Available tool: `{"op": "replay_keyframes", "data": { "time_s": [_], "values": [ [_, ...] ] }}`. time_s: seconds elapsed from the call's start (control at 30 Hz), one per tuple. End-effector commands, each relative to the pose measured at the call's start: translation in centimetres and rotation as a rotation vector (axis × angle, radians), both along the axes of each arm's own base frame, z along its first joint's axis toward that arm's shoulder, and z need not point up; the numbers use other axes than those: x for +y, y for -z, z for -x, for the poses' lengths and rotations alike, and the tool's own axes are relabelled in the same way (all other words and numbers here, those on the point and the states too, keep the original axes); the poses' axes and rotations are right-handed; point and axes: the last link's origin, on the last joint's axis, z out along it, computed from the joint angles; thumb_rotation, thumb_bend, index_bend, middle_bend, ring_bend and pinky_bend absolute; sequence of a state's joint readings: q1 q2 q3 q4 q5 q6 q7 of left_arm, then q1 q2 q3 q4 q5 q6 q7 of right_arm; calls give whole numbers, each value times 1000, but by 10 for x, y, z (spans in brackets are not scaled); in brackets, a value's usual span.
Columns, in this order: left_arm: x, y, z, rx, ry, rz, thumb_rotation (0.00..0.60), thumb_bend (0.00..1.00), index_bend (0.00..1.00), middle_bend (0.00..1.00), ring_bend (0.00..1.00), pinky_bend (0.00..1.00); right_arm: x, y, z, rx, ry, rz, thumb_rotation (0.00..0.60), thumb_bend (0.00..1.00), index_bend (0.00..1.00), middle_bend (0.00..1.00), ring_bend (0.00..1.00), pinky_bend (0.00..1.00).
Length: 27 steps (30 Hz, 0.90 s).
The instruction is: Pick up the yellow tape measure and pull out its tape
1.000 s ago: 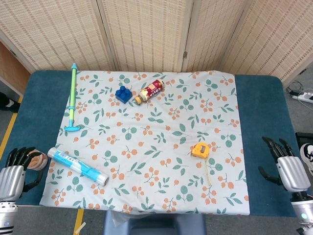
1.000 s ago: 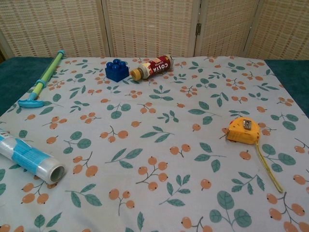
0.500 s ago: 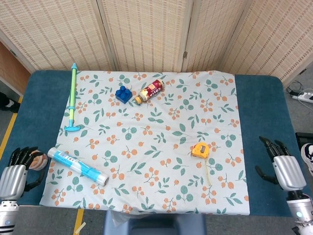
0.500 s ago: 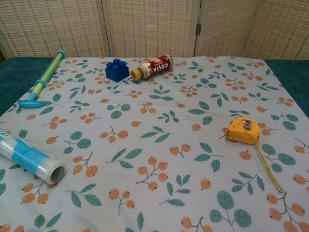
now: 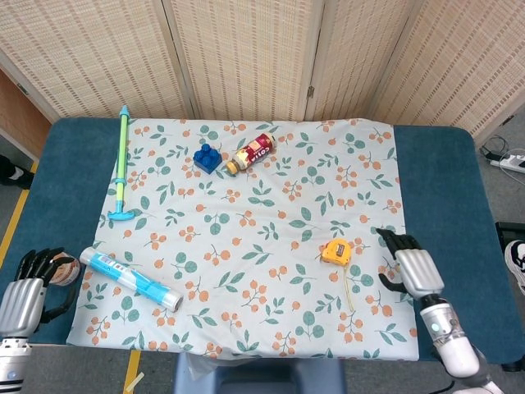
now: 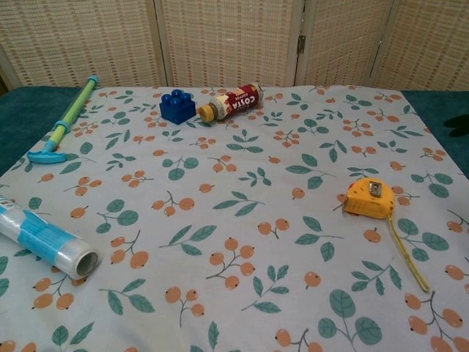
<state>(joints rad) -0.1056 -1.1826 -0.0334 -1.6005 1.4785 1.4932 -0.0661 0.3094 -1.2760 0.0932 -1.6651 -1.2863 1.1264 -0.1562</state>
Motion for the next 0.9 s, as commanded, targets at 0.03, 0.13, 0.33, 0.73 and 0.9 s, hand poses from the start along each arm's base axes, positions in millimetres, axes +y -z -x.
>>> {"op": "replay_keyframes", "data": {
  "time_s": [0.03,0.13,0.33,0.73,0.9],
  "values": [
    [0,-1,2,2,-6,-4,600,427,288,170,121,0,-19,30,-13,26,1,-48,600,365,0,119,154,114],
    [0,0,4,0,-12,-3,600,424,288,169,121,0,-28,47,-20,41,3,-71,600,365,0,116,155,114],
    [1,1,7,2,-20,2,600,422,288,167,121,0,-44,73,-32,42,14,-100,600,365,0,113,155,114],
    [3,3,12,-9,-38,23,600,419,282,162,121,0,-59,91,-39,95,23,-117,600,358,0,119,171,114],
    [5,5,13,-18,-42,31,600,419,275,158,119,0,-62,92,-37,110,31,-123,600,358,16,152,186,114]
  ]
}}
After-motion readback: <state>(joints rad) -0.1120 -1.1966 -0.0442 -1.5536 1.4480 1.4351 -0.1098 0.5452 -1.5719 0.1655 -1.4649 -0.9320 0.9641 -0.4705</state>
